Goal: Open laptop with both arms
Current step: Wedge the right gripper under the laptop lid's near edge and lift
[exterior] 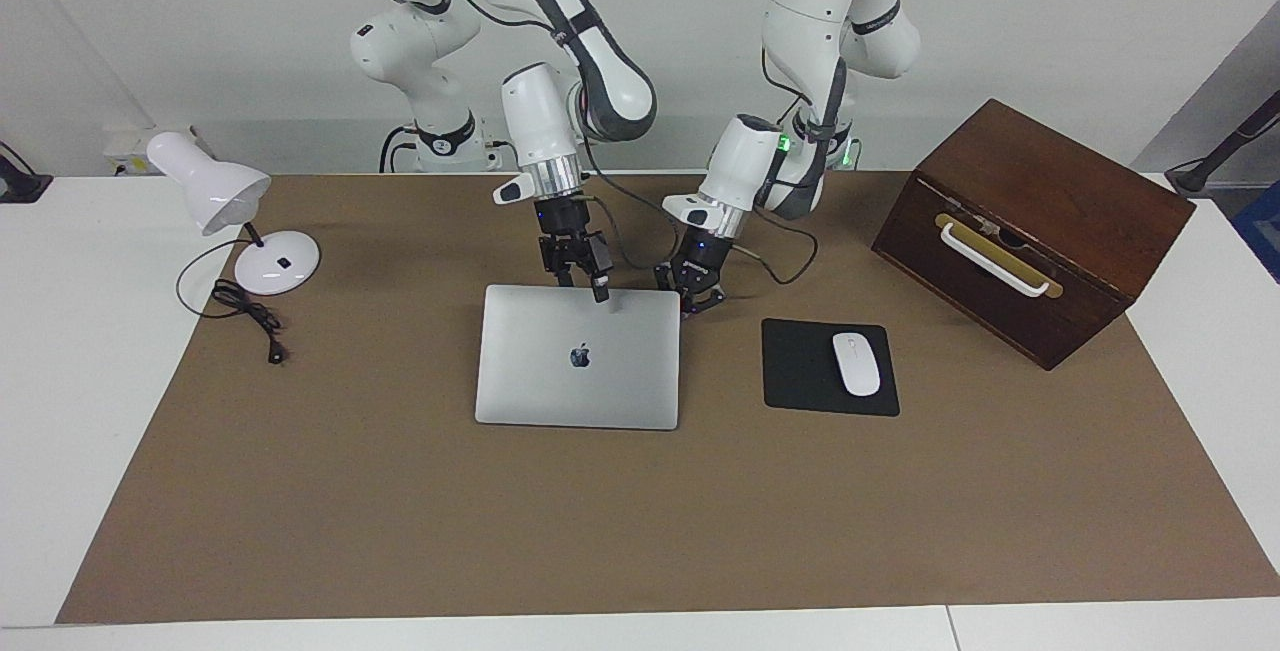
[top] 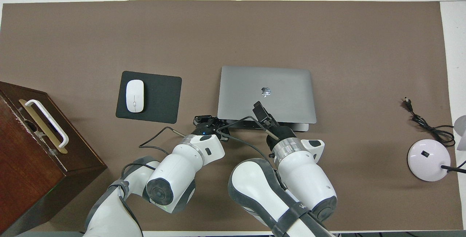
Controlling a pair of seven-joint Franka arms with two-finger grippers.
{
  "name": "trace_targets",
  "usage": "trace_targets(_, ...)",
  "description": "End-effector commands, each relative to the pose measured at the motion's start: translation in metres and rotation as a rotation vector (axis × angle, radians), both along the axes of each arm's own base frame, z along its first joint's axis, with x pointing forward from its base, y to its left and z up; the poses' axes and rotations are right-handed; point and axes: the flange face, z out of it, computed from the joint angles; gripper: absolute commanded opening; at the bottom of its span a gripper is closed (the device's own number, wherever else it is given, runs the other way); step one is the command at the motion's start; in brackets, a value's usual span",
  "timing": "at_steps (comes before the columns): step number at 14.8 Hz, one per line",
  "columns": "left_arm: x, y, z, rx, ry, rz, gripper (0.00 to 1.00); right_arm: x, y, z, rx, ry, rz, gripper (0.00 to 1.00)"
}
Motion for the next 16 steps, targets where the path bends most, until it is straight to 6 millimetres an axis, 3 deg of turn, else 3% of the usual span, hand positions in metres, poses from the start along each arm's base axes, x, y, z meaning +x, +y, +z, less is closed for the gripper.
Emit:
trace_targets(1, 0.004, -0.004, -0.006, 0.001, 0.000, -0.001, 0.00, 0.025, -0.002, 0.006, 0.018, -0.018, 0.002, 1.00)
trace_targets(8, 0.002, -0.007, -0.007, -0.001, 0.003, -0.002, 0.00, 0.072, -0.029, 0.017, 0.020, -0.057, 0.110, 1.00)
trace_targets(16, 0.002, -0.007, -0.007, -0.001, 0.003, -0.003, 0.00, 0.068, -0.026, 0.013, 0.017, -0.048, 0.122, 1.00)
